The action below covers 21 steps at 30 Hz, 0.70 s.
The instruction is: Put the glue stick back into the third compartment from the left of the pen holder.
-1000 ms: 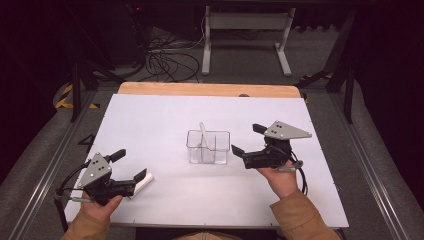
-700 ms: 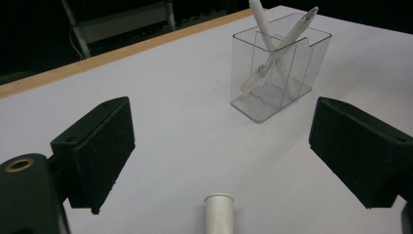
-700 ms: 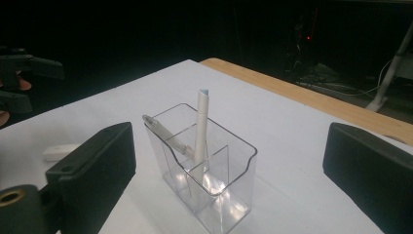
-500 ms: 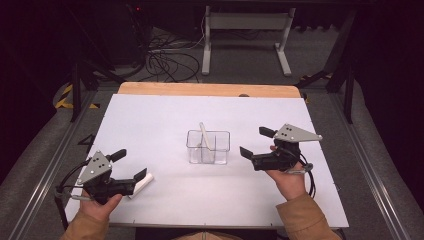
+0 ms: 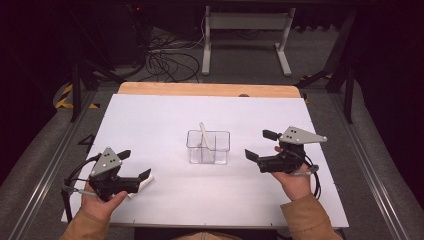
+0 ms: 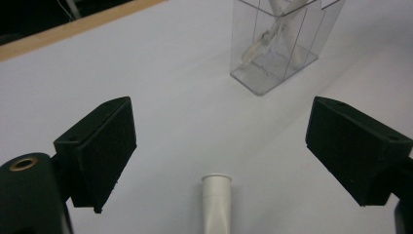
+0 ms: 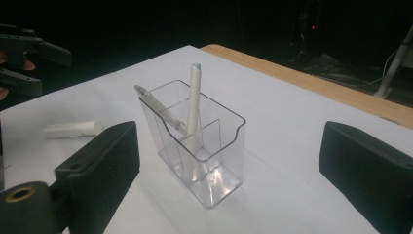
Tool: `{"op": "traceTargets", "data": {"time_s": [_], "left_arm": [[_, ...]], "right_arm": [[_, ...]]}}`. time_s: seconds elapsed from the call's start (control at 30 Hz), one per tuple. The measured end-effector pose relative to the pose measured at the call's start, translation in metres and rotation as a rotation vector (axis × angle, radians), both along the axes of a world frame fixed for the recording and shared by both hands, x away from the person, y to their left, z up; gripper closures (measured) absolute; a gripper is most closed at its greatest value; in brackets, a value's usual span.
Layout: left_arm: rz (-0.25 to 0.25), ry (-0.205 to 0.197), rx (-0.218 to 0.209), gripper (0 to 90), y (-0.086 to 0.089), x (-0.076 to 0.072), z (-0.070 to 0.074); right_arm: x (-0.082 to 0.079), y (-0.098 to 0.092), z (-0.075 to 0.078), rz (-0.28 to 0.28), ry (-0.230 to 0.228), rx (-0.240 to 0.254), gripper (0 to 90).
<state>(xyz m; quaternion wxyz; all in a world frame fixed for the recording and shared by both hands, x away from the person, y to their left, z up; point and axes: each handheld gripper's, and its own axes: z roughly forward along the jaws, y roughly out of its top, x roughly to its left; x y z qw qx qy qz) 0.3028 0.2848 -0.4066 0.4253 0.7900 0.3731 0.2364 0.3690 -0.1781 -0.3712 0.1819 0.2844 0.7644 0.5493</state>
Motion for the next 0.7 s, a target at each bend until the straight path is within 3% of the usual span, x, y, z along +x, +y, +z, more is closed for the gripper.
{"op": "traceTargets", "data": {"time_s": [0.13,0.43,0.7], "left_arm": [[0.004,0.039,0.031,14.0,-0.002,0.004,0.001],[0.015,0.108,0.052,15.4,-0.010,0.013,0.000],[0.008,0.171,0.048,18.0,-0.013,0.018,-0.003]], "right_arm": [[0.001,-0.002,0.000,-0.002,0.006,0.007,8.3],[0.002,-0.002,0.000,-0.004,0.011,0.007,8.3],[0.002,-0.001,-0.001,0.001,0.015,0.004,8.3]]}}
